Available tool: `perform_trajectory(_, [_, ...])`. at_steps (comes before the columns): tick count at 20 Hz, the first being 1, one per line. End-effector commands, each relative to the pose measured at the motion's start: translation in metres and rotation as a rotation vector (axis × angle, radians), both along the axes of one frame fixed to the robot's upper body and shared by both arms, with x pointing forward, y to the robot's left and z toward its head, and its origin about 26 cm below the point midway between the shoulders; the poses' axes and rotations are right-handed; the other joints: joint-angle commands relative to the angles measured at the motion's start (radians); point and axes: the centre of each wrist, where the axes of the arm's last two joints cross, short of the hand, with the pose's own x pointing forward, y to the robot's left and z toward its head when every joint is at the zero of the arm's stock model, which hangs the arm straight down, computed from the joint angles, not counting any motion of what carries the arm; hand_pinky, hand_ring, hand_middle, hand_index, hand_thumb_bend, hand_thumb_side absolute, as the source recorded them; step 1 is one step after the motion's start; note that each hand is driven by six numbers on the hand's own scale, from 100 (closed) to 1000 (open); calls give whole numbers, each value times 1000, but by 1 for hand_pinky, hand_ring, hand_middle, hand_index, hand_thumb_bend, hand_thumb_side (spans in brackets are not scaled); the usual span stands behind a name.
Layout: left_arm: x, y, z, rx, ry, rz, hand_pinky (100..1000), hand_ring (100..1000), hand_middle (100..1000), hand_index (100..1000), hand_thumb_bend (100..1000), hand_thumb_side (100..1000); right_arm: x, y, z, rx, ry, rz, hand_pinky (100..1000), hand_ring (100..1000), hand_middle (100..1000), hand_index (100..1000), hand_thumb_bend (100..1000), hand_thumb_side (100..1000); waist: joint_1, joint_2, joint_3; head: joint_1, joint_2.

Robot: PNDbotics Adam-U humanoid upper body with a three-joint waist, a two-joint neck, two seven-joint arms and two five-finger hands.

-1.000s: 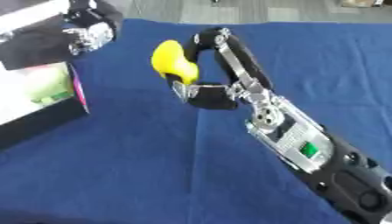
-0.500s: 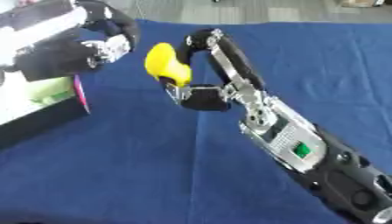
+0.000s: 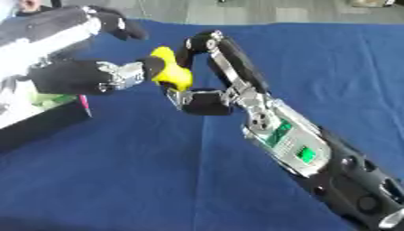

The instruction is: Pick up the objects with one hand, pass them to the other hand, and then place them into the box on the other side of the table.

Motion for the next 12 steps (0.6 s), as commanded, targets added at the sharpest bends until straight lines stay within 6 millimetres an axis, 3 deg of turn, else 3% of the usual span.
perform_trajectory(1, [2,0,4,54,173,104,1000,905,826,903,457,880,-1,1,8,-7,-33,6,785,630,381,468,259,100,15,-17,2,-1,5])
perform_trajectory(12, [14,-5,-9,97,212,120,1000,917,831,921,486,906,-7,4,13,-25,-89,39,790,630,385,469,259,100,16,-14,2,1,5])
